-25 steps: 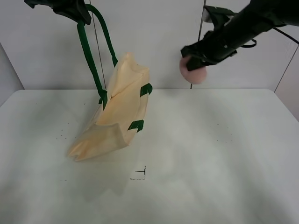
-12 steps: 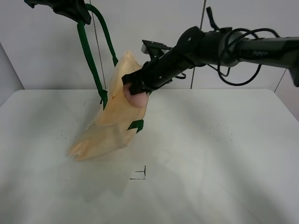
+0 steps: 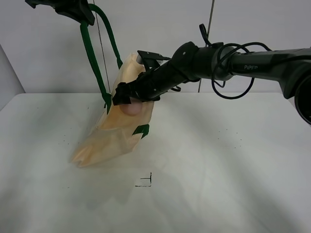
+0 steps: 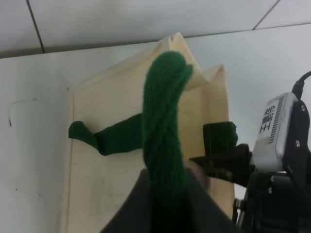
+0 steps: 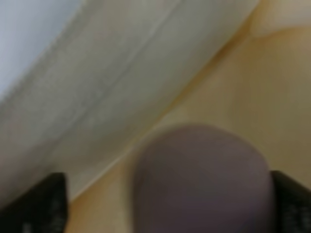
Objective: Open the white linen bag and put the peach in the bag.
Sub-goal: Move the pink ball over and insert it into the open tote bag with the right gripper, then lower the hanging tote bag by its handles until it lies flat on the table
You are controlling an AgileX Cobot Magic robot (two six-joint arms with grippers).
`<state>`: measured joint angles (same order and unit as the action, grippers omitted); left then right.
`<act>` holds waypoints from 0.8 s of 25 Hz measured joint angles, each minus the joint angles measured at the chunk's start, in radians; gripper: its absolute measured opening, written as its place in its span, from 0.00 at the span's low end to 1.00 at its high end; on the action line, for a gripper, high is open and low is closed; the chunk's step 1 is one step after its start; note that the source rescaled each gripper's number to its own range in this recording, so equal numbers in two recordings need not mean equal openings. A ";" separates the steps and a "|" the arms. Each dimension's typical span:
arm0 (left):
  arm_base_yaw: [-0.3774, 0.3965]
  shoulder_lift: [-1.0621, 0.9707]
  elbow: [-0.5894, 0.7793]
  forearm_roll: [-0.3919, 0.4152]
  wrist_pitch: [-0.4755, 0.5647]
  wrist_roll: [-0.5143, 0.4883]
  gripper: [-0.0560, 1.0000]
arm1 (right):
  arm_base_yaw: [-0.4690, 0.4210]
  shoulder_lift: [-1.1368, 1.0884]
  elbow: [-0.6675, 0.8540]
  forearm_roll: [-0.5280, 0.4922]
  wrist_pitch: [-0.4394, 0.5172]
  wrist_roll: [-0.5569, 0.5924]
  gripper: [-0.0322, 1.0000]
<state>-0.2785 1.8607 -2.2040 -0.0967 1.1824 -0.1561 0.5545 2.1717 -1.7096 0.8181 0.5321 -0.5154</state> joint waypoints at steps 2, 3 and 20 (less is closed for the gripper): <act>0.000 0.000 0.000 0.000 0.000 0.000 0.05 | -0.001 0.000 -0.007 -0.026 0.012 0.031 0.97; 0.000 0.000 0.000 0.000 0.000 0.000 0.05 | -0.005 0.000 -0.017 -0.051 0.034 0.055 0.99; 0.000 -0.001 0.000 0.000 0.000 0.000 0.05 | -0.221 -0.002 -0.326 -0.758 0.606 0.553 1.00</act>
<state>-0.2785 1.8600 -2.2040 -0.0967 1.1824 -0.1557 0.3333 2.1694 -2.0351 0.0597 1.1378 0.0376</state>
